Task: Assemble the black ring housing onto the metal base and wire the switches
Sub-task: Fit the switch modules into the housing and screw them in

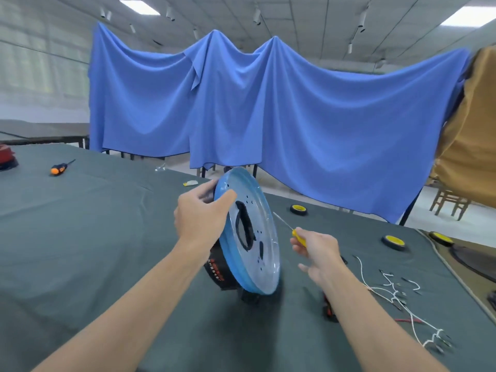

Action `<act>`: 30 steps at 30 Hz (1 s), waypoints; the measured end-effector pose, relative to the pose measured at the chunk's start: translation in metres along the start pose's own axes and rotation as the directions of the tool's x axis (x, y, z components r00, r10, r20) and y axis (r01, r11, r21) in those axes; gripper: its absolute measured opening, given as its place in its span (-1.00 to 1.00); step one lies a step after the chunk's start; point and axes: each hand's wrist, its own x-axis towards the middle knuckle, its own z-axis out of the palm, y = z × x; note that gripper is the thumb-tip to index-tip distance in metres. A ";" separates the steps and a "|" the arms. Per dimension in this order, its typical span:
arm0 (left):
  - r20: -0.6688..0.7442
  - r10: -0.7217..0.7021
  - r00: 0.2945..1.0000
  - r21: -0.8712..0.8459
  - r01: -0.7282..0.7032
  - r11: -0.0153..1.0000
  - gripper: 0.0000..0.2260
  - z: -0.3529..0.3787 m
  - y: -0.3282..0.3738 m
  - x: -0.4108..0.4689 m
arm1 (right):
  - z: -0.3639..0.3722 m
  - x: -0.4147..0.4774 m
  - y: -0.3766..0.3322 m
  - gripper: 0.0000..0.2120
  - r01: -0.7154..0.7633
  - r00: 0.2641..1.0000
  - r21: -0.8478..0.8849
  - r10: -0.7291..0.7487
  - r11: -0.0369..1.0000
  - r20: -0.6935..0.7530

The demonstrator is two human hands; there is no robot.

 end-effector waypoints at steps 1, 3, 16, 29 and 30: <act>0.018 0.089 0.996 0.099 -0.090 0.991 -0.78 0.001 0.007 -0.004 | 0.000 -0.001 -0.001 -0.92 -0.009 1.000 0.026 0.009 1.000 0.000; 0.031 0.235 0.971 0.255 -0.235 0.938 -0.70 0.006 0.018 -0.008 | -0.001 -0.003 -0.003 -0.92 -0.023 1.000 0.079 0.022 0.997 0.009; 0.556 0.569 0.605 0.681 -0.725 0.105 -0.46 0.054 -0.017 -0.027 | -0.029 -0.016 -0.010 -0.91 -0.027 1.000 0.289 0.027 0.957 0.003; 0.734 0.462 0.498 0.611 -0.782 -0.128 -0.52 0.041 -0.096 -0.011 | -0.025 0.001 0.030 -0.90 0.022 0.998 0.244 -0.007 0.970 -0.062; 0.757 0.457 0.468 0.583 -0.799 -0.146 -0.53 0.039 -0.100 -0.008 | -0.024 0.002 0.035 -0.89 0.055 0.995 0.209 -0.037 0.976 -0.089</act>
